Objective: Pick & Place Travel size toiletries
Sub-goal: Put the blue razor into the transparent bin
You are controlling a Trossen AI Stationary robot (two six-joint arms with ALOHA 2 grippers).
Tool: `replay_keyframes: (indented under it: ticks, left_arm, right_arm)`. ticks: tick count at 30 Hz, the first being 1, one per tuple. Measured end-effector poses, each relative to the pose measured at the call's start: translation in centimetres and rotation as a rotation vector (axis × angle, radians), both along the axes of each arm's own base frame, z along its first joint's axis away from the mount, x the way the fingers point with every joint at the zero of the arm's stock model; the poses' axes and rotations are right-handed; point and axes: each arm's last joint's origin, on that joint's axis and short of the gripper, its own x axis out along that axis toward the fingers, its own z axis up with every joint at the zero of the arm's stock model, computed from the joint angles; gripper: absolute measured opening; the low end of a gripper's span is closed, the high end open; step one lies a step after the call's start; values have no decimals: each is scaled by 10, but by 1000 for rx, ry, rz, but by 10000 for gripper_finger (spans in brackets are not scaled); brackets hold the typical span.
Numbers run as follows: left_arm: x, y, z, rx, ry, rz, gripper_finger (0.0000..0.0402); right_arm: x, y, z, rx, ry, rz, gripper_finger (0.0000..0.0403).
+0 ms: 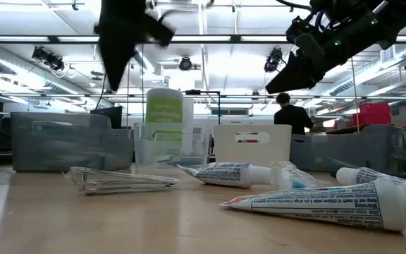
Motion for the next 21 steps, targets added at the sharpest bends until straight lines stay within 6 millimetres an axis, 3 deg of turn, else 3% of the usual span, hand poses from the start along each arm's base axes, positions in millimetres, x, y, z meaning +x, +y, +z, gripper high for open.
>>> replay_keyframes:
  ticks: [5, 12, 16, 21]
  left_arm:
    - [22, -28, 26, -3, -267, -167, 157]
    - [49, -56, 36, 21, -454, -702, 157]
    - [51, -46, 35, -57, -412, -826, 158]
    - [37, -18, 33, -209, -301, -702, 158]
  right_arm:
    - [0, 1, -1, 13, 12, 30, 137]
    - [1, 4, 1, -2, -11, 52, 176]
    - [2, 10, 1, -11, -10, 84, 193]
    - [2, 14, 2, -17, -15, 102, 206]
